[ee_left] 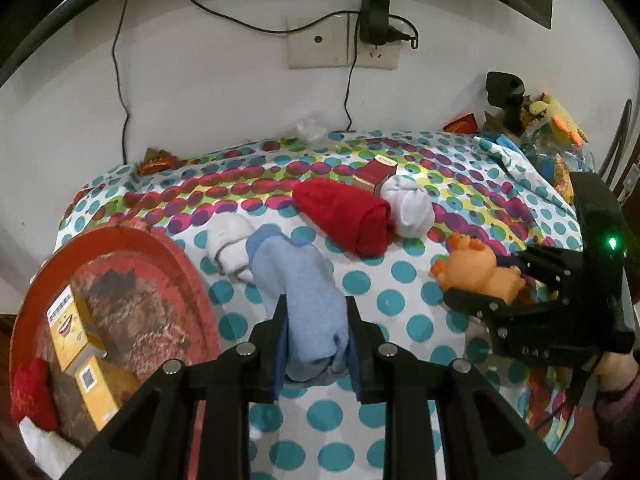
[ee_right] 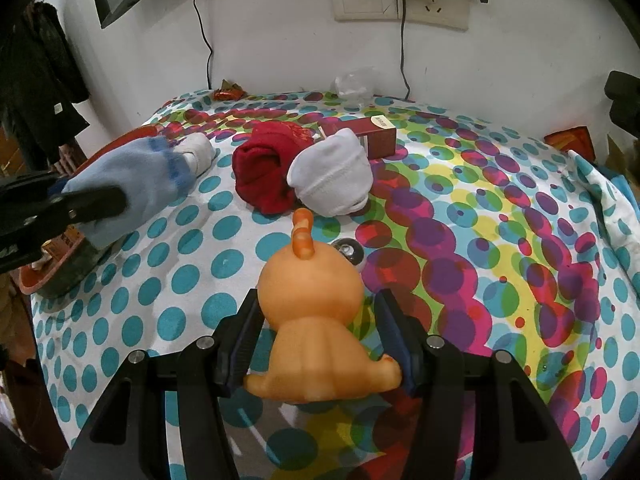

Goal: Organize objects
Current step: 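Carry the blue sock onto the red tray and open the left tool while the right tool holds the duck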

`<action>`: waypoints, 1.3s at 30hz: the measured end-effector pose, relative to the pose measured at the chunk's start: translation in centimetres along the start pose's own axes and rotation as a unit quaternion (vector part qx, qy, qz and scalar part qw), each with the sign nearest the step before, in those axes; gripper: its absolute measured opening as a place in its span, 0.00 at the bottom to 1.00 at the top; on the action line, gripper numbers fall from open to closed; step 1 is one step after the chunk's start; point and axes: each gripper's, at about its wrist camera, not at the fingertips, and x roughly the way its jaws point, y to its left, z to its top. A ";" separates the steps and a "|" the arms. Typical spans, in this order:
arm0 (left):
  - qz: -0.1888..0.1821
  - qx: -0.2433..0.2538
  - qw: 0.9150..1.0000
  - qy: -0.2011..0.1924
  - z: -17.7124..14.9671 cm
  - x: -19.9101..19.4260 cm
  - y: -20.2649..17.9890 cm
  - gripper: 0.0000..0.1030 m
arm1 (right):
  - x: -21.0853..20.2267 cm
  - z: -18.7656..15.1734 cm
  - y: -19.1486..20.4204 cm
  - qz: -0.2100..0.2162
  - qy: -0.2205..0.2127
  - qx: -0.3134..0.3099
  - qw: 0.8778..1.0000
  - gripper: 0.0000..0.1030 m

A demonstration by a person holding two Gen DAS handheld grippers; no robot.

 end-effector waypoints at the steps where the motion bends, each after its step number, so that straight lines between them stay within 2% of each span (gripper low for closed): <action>1: 0.000 0.000 1.000 0.000 -0.2 -0.2 0.1 0.24 | 0.0 0.0 0.1 -0.002 0.001 -0.001 1.000 0.52; 10: 0.002 0.002 1.000 -0.014 -2.0 -3.3 -0.1 0.24 | 0.4 -0.1 0.5 -0.018 0.004 -0.011 1.000 0.52; 17: 0.022 -0.011 0.999 -0.022 -2.8 -5.4 1.0 0.24 | 0.5 -0.1 1.0 -0.030 0.006 -0.020 0.999 0.52; 27: 0.057 -0.063 0.996 -0.030 -4.1 -8.3 5.7 0.24 | 0.7 -0.1 1.5 -0.043 0.010 -0.030 0.999 0.52; 39: 0.112 -0.107 0.988 -0.022 -5.9 -9.4 11.3 0.24 | 0.7 0.0 1.7 -0.049 0.011 -0.035 0.998 0.52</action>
